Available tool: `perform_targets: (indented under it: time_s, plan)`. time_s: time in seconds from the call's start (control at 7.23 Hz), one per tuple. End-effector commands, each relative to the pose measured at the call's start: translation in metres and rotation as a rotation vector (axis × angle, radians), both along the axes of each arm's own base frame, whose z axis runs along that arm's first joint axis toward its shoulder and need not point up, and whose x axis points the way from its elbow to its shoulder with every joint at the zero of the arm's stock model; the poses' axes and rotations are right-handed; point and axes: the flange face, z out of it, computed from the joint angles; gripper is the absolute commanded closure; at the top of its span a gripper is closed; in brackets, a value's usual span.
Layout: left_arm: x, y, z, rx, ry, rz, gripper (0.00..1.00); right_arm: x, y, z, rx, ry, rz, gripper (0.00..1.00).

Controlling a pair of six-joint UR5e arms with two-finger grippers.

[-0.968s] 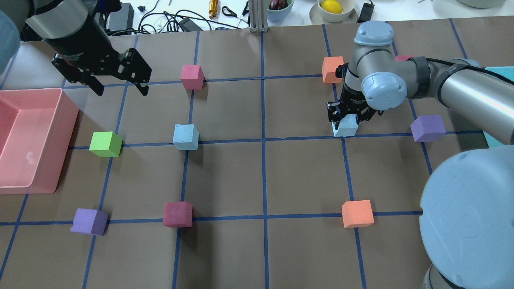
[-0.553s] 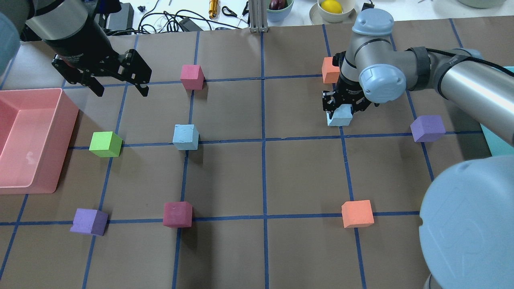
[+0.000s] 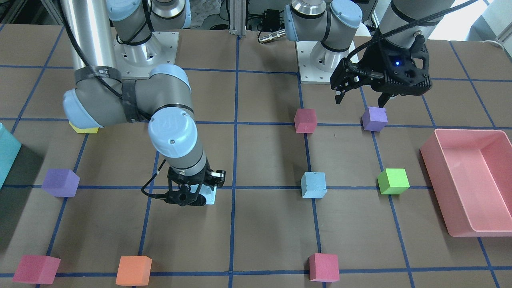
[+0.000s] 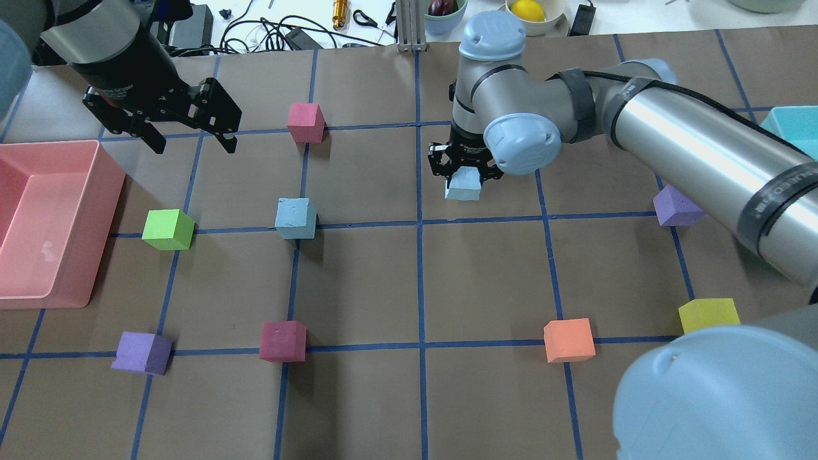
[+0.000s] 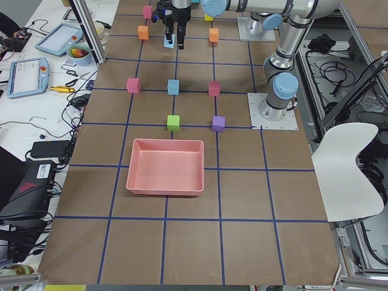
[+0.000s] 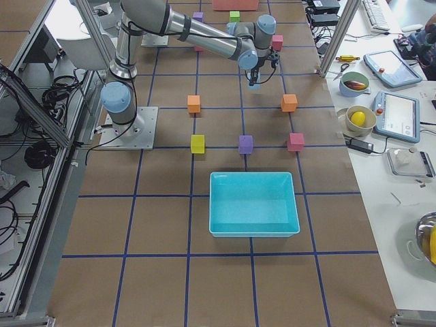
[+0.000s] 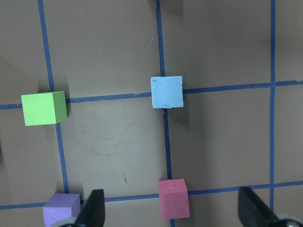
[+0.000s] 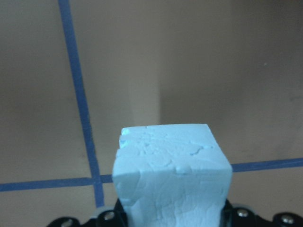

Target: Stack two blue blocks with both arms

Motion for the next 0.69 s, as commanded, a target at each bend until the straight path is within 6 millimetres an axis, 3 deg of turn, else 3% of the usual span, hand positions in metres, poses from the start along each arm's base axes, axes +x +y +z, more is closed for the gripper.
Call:
perform_targets:
  time_s: [0.0, 0.28, 0.55]
  plan:
    - [0.0, 0.002, 0.001, 0.0, -0.001, 0.001, 0.0, 0.038, 0.01, -0.02, 0.009, 0.005, 0.009, 1.0]
    - [0.0, 0.002, 0.001, -0.001, -0.001, 0.001, 0.0, 0.043, 0.011, -0.034, 0.04, -0.022, 0.01, 1.0]
    - [0.0, 0.002, 0.001, -0.001, -0.001, 0.002, 0.0, 0.053, 0.016, -0.036, 0.053, -0.048, 0.013, 1.0]
